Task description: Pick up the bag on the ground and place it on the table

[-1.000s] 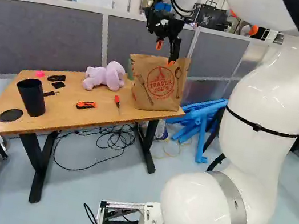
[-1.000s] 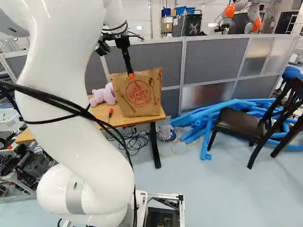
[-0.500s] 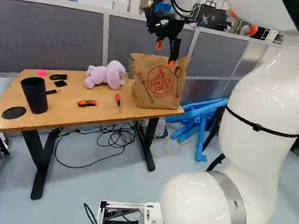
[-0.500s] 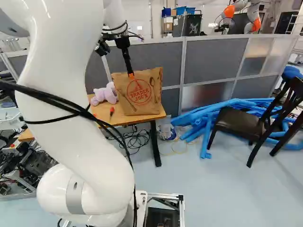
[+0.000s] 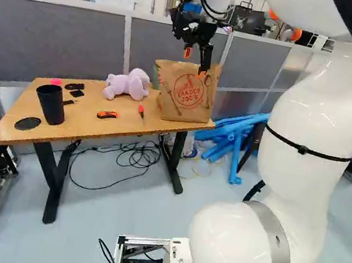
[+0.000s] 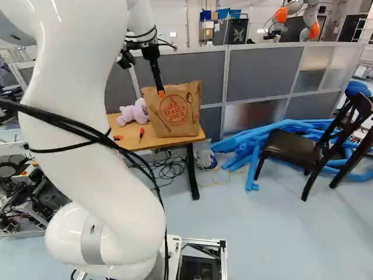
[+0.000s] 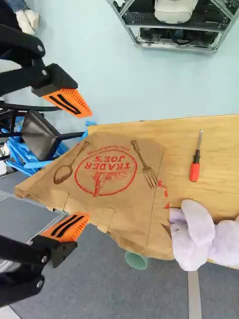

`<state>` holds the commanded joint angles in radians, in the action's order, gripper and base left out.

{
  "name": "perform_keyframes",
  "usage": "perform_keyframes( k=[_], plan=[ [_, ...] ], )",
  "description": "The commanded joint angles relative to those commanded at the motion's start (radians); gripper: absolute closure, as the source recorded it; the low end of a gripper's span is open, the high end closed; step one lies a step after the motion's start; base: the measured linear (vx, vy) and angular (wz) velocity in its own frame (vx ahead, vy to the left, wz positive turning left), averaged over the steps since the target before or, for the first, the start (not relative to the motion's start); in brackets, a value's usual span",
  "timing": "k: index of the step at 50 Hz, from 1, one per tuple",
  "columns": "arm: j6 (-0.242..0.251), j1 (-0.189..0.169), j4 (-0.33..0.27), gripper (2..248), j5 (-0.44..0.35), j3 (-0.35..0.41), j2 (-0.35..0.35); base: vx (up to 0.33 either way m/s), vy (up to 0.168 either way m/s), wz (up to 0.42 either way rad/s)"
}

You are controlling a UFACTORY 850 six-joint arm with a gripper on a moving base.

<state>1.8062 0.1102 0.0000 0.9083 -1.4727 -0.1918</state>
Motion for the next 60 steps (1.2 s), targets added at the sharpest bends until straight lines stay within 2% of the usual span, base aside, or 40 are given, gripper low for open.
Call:
perform_keyframes(
  k=[18, 40, 60],
  plan=[
    [0.0, 0.0, 0.0, 3, 0.0, 0.0, 0.0, -0.105, 0.001, 0.007],
    [-0.001, 0.0, 0.0, 3, -0.001, 0.001, 0.0, 0.001, 0.0, 0.0],
    [-0.034, -0.002, 0.0, 3, -0.033, 0.026, 0.009, 0.0, 0.0, 0.0]
  ],
)
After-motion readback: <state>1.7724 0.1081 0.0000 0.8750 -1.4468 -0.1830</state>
